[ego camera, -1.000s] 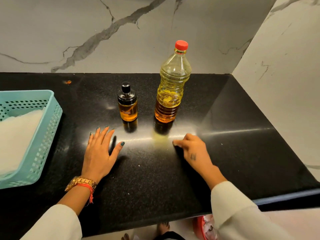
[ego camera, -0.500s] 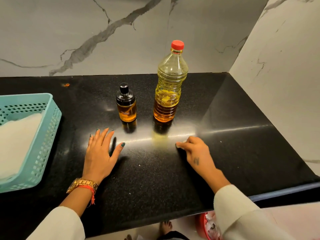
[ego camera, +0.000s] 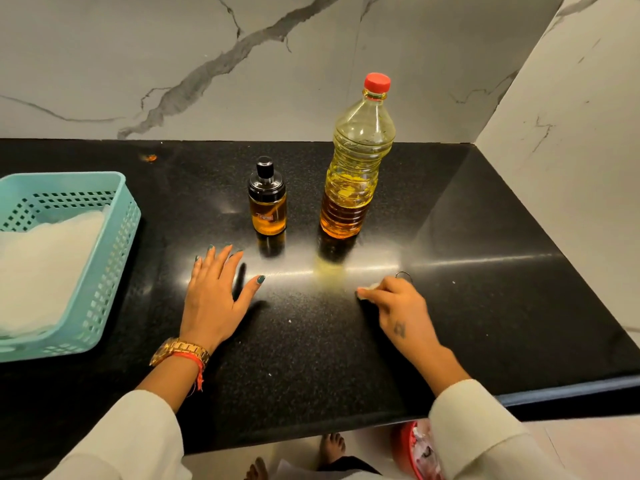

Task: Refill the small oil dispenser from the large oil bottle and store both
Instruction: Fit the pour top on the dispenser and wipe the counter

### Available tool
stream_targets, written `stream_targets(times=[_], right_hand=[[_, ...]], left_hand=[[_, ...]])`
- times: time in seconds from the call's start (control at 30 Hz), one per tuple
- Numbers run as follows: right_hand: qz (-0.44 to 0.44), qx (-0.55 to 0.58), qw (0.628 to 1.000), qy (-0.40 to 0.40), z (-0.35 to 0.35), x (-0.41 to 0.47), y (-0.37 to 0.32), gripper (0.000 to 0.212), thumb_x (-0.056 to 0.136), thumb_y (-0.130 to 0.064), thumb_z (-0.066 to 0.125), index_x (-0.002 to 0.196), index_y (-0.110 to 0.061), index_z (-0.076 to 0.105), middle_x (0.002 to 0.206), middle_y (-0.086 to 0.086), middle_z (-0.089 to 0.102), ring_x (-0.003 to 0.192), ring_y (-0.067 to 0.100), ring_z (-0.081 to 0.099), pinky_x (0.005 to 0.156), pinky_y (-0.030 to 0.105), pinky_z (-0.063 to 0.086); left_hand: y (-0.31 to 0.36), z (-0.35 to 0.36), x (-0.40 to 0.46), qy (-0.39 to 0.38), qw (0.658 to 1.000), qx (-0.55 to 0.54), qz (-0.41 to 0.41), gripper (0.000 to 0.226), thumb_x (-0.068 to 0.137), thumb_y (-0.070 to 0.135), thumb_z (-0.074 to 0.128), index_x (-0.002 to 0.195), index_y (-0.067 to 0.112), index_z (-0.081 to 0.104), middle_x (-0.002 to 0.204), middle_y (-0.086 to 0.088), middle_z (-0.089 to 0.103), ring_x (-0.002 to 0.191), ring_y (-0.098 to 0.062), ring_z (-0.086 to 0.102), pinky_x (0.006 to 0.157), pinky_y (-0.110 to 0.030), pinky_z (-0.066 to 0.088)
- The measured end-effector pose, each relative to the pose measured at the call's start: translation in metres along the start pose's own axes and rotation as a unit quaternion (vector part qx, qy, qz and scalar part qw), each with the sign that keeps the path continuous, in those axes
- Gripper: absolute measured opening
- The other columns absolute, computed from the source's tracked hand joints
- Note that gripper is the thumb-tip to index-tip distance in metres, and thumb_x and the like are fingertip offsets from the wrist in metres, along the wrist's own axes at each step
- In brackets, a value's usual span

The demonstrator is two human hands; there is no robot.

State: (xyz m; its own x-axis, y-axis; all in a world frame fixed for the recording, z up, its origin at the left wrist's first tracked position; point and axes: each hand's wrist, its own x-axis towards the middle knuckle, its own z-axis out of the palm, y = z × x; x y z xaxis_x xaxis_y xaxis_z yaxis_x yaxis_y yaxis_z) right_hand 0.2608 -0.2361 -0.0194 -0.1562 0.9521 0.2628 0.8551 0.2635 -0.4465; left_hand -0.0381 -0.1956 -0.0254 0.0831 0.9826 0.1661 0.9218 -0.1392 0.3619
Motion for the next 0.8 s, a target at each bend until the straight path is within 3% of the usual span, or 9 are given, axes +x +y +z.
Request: stream_targets(times=[0.17,0.27,0.37,0.47,0.57,0.67,0.8], right_hand=[[0.117,-0.079,0.990,0.004,-0.015,0.041,0.029,0.032,0.072,0.012,0.060,0.091,-0.008,0.074,0.069,0.017,0.052,0.067,0.035,0.053,0.058,0.031,0.038],[0.107,-0.097,0.989,-0.015,-0.003,0.062,0.016,0.029,0.073,0.009,0.058,0.092,-0.007,0.074,0.074,0.017,0.052,0.073,0.034,0.052,0.059,0.036,0.043],[0.057,-0.057,0.996,-0.027,0.007,0.041,-0.007,0.032,0.074,0.009,0.063,0.099,-0.008,0.073,0.074,0.016,0.056,0.073,0.032,0.052,0.060,0.031,0.038],[0.031,-0.024,0.999,0.004,0.000,0.000,-0.007,0.033,0.068,0.013,0.068,0.092,-0.009,0.075,0.068,0.011,0.057,0.064,0.029,0.054,0.059,0.027,0.041],[0.073,-0.039,0.996,0.032,-0.017,-0.009,0.018,0.029,0.073,0.011,0.066,0.092,-0.010,0.075,0.071,0.010,0.059,0.066,0.029,0.056,0.063,0.026,0.041],[0.154,-0.088,0.984,0.034,-0.023,0.023,0.037,0.025,0.082,0.004,0.059,0.100,-0.006,0.072,0.072,0.010,0.048,0.071,0.034,0.053,0.061,0.028,0.034],[0.147,-0.102,0.984,0.008,-0.007,0.065,0.019,0.024,0.079,0.005,0.052,0.093,-0.001,0.070,0.076,0.009,0.039,0.077,0.036,0.051,0.062,0.036,0.038]], left_hand=[[0.003,0.000,0.001,-0.002,1.000,0.005,0.012,0.082,0.082,0.068,0.019,0.139,0.013,0.040,0.150,-0.009,0.033,0.142,-0.029,0.021,0.115,-0.040,0.007],[0.003,0.000,0.000,-0.003,1.000,0.013,0.017,0.082,0.082,0.068,0.019,0.139,0.012,0.041,0.150,-0.010,0.033,0.142,-0.029,0.021,0.115,-0.040,0.006],[0.003,0.000,0.001,-0.003,1.000,0.015,0.018,0.082,0.083,0.068,0.018,0.138,0.012,0.041,0.150,-0.010,0.033,0.142,-0.029,0.020,0.116,-0.040,0.006],[0.001,0.001,0.000,0.000,1.000,0.013,0.018,0.081,0.083,0.067,0.019,0.138,0.012,0.041,0.149,-0.010,0.034,0.142,-0.029,0.020,0.116,-0.042,0.008],[0.001,0.001,0.001,0.000,1.000,0.016,0.019,0.081,0.083,0.068,0.019,0.138,0.012,0.041,0.150,-0.010,0.033,0.142,-0.029,0.020,0.116,-0.041,0.007],[0.001,0.001,0.002,-0.001,1.000,0.014,0.020,0.082,0.083,0.068,0.019,0.138,0.012,0.041,0.150,-0.010,0.033,0.142,-0.029,0.020,0.116,-0.041,0.007],[0.002,0.000,0.001,-0.001,1.000,0.008,0.019,0.082,0.082,0.068,0.019,0.138,0.012,0.041,0.149,-0.010,0.034,0.142,-0.029,0.021,0.117,-0.043,0.009]])
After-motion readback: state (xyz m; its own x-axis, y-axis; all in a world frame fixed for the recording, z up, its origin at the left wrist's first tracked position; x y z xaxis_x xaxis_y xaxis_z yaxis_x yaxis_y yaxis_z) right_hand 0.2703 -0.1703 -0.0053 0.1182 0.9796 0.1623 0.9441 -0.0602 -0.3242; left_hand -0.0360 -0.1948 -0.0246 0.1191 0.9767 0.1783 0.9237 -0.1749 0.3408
